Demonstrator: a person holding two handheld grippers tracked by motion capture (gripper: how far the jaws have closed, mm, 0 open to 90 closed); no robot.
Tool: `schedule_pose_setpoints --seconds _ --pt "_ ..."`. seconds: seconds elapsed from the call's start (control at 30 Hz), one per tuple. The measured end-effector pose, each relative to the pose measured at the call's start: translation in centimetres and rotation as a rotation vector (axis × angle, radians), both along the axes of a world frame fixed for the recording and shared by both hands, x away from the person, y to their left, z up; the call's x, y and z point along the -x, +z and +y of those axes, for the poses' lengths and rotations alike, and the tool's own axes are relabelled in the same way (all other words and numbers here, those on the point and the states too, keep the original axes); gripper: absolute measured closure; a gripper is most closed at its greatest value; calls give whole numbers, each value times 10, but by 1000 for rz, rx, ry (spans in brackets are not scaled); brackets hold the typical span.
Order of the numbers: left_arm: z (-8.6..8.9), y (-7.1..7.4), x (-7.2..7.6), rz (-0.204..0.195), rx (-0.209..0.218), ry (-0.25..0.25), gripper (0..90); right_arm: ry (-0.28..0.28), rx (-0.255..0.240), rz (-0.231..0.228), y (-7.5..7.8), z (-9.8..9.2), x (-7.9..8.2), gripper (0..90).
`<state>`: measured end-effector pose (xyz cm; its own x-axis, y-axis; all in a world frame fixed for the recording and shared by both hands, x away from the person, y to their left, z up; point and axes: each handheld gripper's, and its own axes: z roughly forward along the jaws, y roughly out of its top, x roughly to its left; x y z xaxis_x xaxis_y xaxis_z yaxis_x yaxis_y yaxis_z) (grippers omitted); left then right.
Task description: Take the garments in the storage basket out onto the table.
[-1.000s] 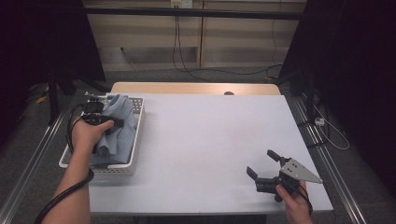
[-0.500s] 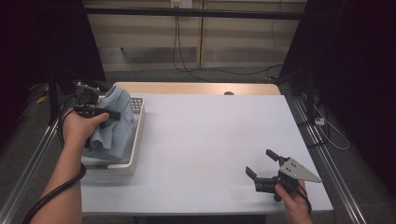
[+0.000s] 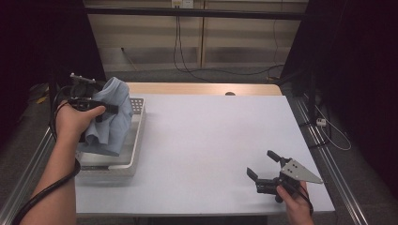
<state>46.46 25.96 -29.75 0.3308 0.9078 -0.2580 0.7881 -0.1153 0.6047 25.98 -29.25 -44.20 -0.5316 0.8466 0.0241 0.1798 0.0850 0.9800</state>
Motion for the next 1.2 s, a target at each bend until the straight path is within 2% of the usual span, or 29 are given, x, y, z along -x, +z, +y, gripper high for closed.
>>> schedule_pose_setpoints --seconds 0.13,0.33,0.43,0.57,0.6,0.9,1.2 --pt "-2 8 1 -14 5 -5 572 -2 0 2 0 0 0 10" --pt "-9 18 2 -35 3 -40 570 -2 2 1 0 0 0 11" --pt "-15 21 2 -44 21 -50 568 -1 3 2 0 0 0 10" --pt "-23 24 2 -40 31 -67 568 0 3 3 0 0 0 10" --pt "-24 26 2 -34 29 -86 568 0 2 3 0 0 0 10" --pt "-45 34 3 -38 42 -151 566 2 2 5 0 1 0 10" --pt "-62 34 3 -28 60 -192 565 5 3 9 -1 1 0 10"
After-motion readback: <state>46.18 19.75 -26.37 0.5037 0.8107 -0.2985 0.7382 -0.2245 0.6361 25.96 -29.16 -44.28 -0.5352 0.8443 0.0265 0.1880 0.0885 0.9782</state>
